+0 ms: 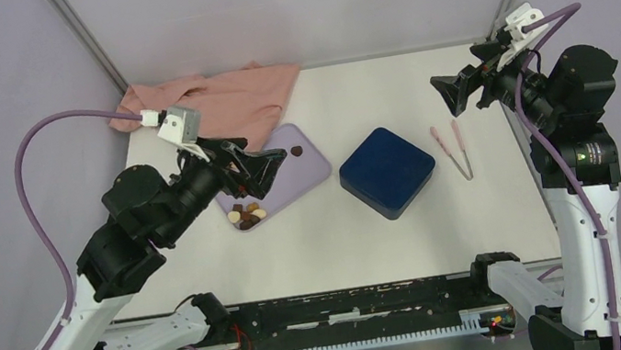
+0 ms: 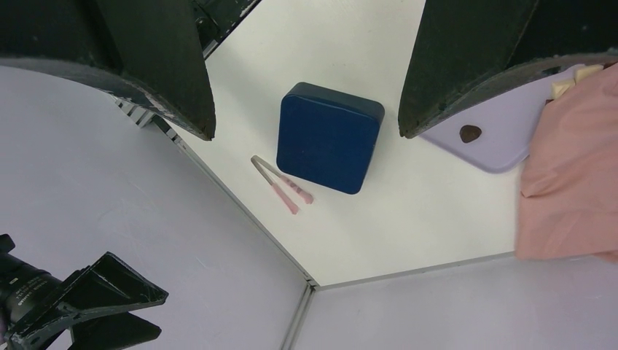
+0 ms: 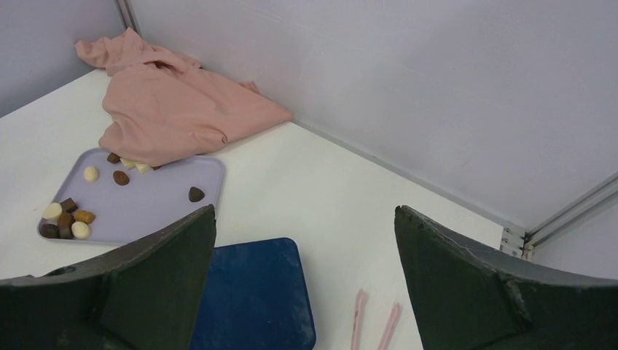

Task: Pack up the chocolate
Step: Reset both arms

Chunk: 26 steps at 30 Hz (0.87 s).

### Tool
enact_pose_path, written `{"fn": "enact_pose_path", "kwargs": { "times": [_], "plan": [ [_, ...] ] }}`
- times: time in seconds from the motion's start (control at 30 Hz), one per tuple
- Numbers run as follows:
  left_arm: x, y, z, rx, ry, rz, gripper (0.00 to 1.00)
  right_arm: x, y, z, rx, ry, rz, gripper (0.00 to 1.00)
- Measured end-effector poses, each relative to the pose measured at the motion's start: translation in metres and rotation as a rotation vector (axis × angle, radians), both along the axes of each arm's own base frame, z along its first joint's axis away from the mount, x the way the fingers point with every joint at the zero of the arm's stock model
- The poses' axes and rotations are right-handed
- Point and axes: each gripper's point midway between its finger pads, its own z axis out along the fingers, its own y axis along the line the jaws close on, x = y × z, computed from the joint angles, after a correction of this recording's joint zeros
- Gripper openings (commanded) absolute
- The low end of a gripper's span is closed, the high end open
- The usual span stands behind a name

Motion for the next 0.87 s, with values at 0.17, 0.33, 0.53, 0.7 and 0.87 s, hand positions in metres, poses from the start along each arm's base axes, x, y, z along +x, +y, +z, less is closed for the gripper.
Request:
{"fn": "enact_pose_path", "kwargs": {
  "times": [0.17, 0.33, 0.53, 0.7, 0.87],
  "plan": [
    [-0.0010, 0.0013, 0.0013, -0.004, -0.003, 0.000, 1.00, 0.0000, 0.0000, 0.0000, 0.000, 0.000, 0.000, 0.98],
    [-0.0011, 0.0015, 0.0014, -0.005, -0.004, 0.000, 1.00, 0.0001, 0.0000, 0.0000, 0.000, 0.000, 0.000, 0.98],
    [-0.0011, 0.0015, 0.0014, -0.005, -0.004, 0.000, 1.00, 0.0001, -0.0001, 0.0041, -0.001, -0.008, 0.000, 0.98],
    [-0.0011, 0.0015, 0.0014, -0.005, -0.004, 0.000, 1.00, 0.0006, -0.0001, 0.0050, -0.002, -0.009, 0.000, 0.98],
    [-0.0011, 0.0015, 0.0014, -0.005, -0.004, 0.000, 1.00, 0.0018, -0.0003, 0.0047, -0.003, -0.007, 0.000, 0.98]
  ]
}}
